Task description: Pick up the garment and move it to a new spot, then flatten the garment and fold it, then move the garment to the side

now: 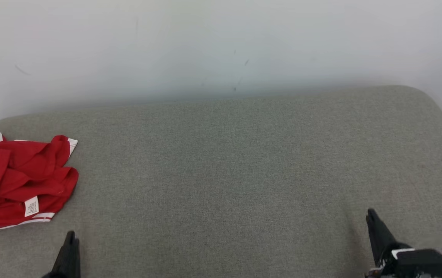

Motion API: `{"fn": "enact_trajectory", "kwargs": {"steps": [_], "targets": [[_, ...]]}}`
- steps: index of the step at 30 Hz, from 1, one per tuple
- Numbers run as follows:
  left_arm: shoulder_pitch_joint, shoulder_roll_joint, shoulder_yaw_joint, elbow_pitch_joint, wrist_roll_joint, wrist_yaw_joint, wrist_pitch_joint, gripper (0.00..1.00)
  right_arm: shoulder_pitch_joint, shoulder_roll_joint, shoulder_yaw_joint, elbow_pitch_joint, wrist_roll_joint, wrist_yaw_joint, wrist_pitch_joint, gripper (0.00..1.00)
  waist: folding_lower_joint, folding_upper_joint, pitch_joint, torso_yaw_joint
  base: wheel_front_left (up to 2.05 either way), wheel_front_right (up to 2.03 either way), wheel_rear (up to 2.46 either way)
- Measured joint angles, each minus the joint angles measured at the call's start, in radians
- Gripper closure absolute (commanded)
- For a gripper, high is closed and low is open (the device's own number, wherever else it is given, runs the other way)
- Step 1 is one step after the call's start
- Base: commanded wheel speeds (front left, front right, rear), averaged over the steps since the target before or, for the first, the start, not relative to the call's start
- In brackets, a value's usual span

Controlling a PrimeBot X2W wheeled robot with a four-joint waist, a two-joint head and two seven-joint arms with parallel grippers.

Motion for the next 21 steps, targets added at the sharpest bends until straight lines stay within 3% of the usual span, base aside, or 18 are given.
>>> {"fn": "enact_trajectory", "kwargs": {"steps": [15, 21], "targets": [[0.019, -0.002, -0.040, 0.019, 0.043, 0.004, -0.044, 0.00, 0.027, 0.003, 0.036, 0.019, -0.036, -0.006, -0.043, 0.00, 0.0000, 0.0000, -0.020, -0.001, 0.00, 0.00, 0.00], [0.019, 0.008, -0.072, 0.015, 0.105, 0.018, -0.068, 0.00, 0.027, -0.013, 0.069, 0.017, -0.101, -0.029, -0.066, 0.00, -0.0001, 0.0000, -0.033, -0.001, 0.00, 0.00, 0.00]]}}
